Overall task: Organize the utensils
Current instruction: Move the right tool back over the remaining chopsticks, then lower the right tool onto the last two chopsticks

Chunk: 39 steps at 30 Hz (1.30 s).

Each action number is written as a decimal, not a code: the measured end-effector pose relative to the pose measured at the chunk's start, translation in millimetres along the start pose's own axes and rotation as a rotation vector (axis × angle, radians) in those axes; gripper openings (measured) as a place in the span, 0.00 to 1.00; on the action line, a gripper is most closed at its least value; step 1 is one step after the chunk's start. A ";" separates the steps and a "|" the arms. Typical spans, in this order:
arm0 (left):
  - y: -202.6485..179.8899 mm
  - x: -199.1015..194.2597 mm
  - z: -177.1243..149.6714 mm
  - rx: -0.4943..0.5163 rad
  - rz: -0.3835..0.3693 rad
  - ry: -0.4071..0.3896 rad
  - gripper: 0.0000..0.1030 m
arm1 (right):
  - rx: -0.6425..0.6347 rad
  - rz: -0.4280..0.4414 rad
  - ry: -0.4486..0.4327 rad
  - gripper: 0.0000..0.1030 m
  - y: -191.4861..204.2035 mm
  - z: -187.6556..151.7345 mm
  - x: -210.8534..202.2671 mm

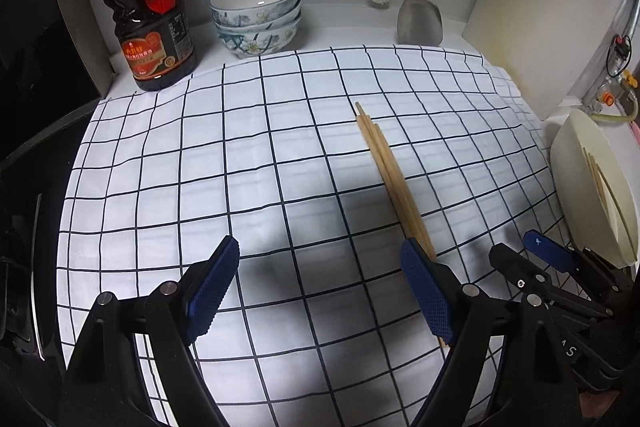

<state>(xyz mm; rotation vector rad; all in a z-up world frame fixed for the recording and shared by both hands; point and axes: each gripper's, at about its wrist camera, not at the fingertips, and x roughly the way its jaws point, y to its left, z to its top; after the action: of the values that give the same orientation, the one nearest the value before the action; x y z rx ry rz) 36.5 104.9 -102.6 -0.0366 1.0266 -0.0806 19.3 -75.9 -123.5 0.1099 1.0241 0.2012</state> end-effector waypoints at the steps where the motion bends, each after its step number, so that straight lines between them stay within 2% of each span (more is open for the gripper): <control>1: -0.4 2.4 -0.1 0.004 0.003 0.002 0.79 | -0.002 0.000 0.002 0.51 1.4 -0.1 3.4; 16: 9.4 31.1 -3.7 0.003 0.007 0.039 0.79 | -0.029 -0.016 0.019 0.51 11.9 -0.9 32.4; 32: 16.1 37.5 -8.2 -0.023 0.018 0.057 0.79 | -0.090 -0.024 0.047 0.51 21.4 -1.6 48.6; 39: 18.4 39.0 -9.3 -0.037 0.024 0.061 0.79 | -0.148 -0.038 0.031 0.51 30.1 -1.4 48.9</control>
<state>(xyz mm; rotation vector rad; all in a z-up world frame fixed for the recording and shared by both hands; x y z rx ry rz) 49.5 120.0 -141.9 -0.0558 1.0896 -0.0413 39.3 -35.9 -159.5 -0.0470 1.0378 0.2437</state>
